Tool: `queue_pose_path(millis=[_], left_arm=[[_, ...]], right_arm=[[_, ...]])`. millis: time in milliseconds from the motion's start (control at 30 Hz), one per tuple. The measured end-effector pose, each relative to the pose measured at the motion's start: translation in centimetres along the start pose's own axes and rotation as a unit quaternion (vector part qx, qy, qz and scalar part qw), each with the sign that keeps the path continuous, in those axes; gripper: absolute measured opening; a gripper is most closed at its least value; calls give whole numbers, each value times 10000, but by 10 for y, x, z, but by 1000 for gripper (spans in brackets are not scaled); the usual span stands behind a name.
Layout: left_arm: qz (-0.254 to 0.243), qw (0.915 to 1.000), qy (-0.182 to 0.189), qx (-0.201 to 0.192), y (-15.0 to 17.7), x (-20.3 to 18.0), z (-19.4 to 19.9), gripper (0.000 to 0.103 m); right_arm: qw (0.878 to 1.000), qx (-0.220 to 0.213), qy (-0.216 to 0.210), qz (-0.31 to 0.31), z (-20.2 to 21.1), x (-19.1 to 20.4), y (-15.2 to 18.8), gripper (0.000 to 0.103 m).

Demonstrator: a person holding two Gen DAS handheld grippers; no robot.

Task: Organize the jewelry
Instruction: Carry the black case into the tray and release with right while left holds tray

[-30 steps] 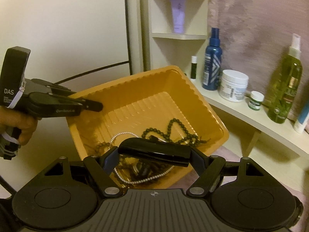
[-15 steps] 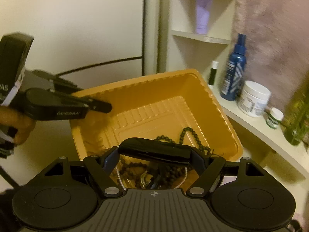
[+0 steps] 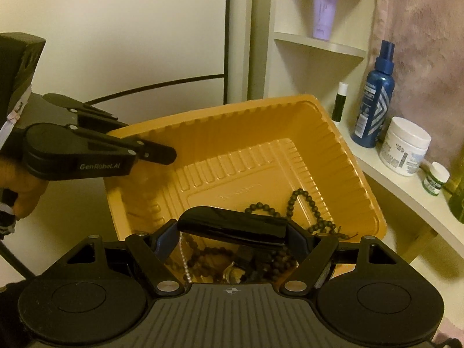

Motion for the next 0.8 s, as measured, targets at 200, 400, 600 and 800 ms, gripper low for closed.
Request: queue_pose_path(millis=[200,400,600,800], left_arm=[[5,10000,1,0,0,0,0,5],[7,10000,2,0,0,0,0,5],[8,10000,3,2,0,0,-1,5],[9,10000,2,1,0,1,0,5]], right_arm=[[9999,-26,-23,-118,-5,-2,-2,77],[9997,-49,-18,-228,-9,-2,-3,77],[9993,-95,-15,-365,-9,-4,0,84],[9987,-149,131,-461,1,-8,2,84]])
Point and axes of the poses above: each gripper's, at about its wrist camera, not at the fingertips, and z roughly against the way its jaws point, x to its left, y to its underside, the point moved 4 cm from there along -z, roughly the way its jaws point, and after that the axes turned 6 degrees about z, right-handed, at the moved point
